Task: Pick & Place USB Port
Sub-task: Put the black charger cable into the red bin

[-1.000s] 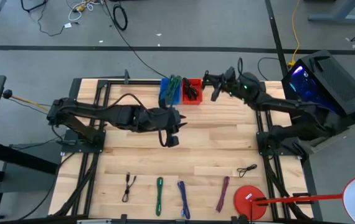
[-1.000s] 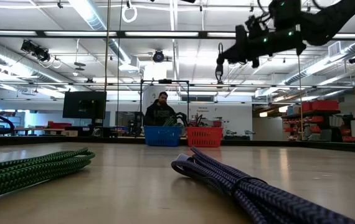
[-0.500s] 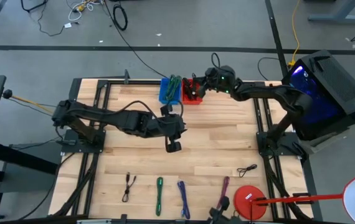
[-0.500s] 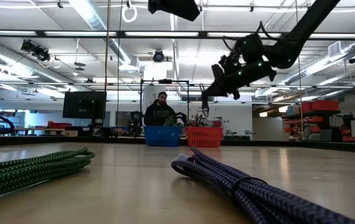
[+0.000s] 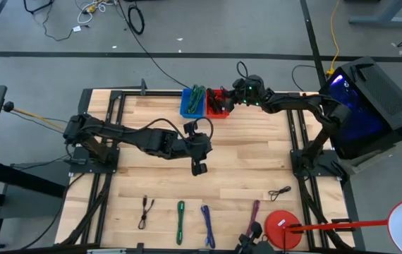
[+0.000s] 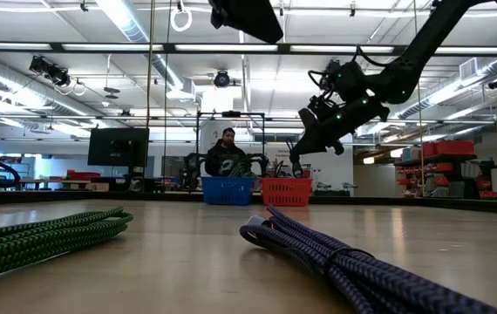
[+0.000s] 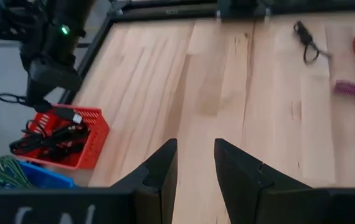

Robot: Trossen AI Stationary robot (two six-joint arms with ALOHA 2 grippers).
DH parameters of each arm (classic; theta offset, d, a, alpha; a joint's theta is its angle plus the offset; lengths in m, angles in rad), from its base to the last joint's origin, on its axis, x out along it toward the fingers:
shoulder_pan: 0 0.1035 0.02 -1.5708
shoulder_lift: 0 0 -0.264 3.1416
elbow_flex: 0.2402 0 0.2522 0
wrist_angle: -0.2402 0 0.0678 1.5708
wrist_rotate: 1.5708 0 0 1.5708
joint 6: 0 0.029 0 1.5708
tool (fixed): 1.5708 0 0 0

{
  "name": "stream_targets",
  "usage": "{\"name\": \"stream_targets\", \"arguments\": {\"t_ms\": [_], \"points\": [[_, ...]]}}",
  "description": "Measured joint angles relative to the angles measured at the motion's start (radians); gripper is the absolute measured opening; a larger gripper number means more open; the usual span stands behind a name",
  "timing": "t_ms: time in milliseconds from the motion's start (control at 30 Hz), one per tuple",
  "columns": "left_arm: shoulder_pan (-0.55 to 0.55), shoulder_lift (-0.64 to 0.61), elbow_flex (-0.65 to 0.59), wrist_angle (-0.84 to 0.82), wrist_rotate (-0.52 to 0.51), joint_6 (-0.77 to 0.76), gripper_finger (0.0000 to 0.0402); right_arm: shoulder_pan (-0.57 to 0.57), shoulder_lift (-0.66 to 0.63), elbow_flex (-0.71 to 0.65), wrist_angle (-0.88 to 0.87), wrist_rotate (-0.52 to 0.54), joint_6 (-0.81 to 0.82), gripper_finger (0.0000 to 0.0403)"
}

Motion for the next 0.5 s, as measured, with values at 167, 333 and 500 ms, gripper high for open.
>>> {"name": "stream_targets", "arguments": {"t_ms": [167,333,500], "points": [[0.0,0.003,-0.001,0.002,-0.001,0.002,0.0112,0.001,0.004,0.0,-0.017,0.003,0.003,0.0],[0.0,0.005,-0.001,0.002,-0.004,0.002,0.0112,0.002,0.004,0.0,-0.022,-0.008,0.023,0.0022],[0.0,0.005,-0.001,0.001,-0.004,0.002,0.0112,0.003,0.004,0.0,-0.022,-0.009,0.023,0.0065]]}}
